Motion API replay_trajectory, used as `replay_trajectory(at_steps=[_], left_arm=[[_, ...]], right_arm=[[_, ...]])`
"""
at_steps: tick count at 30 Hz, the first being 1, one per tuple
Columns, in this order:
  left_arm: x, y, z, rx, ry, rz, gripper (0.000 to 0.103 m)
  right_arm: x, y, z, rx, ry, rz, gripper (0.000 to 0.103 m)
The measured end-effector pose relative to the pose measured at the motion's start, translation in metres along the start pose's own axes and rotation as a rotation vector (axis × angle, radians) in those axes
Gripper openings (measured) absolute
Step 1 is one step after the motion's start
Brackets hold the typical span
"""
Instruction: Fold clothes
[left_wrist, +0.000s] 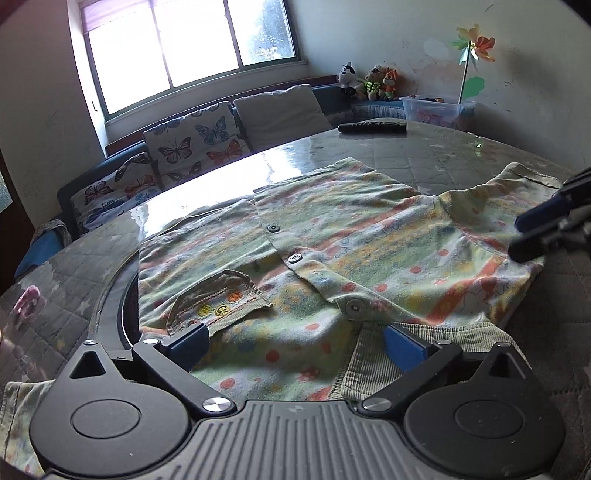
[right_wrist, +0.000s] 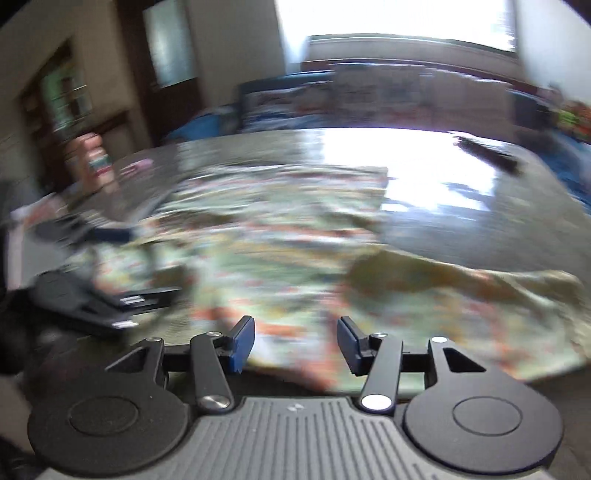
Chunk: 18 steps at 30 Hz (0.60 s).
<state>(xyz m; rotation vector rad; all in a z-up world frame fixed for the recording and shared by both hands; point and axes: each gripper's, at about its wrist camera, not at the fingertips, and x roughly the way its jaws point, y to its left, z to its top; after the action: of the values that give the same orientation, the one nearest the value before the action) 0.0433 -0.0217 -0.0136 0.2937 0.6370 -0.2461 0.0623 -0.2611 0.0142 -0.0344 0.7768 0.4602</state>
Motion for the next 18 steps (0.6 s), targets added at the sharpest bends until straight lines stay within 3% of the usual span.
replay_trajectory(at_steps=[12,18], left_arm=[[-0.015,0.008,-0.004,-0.042,-0.009,0.024,0.103],[-0.021,0.017,-0.002,-0.077,-0.023,0.051,0.103]], right_arm=[[-0.012,-0.134,-0.02,0.275,-0.086,-0.457,0.053],[-0.009,-0.153,-0.023,0.314,-0.102,-0.547,0.053]])
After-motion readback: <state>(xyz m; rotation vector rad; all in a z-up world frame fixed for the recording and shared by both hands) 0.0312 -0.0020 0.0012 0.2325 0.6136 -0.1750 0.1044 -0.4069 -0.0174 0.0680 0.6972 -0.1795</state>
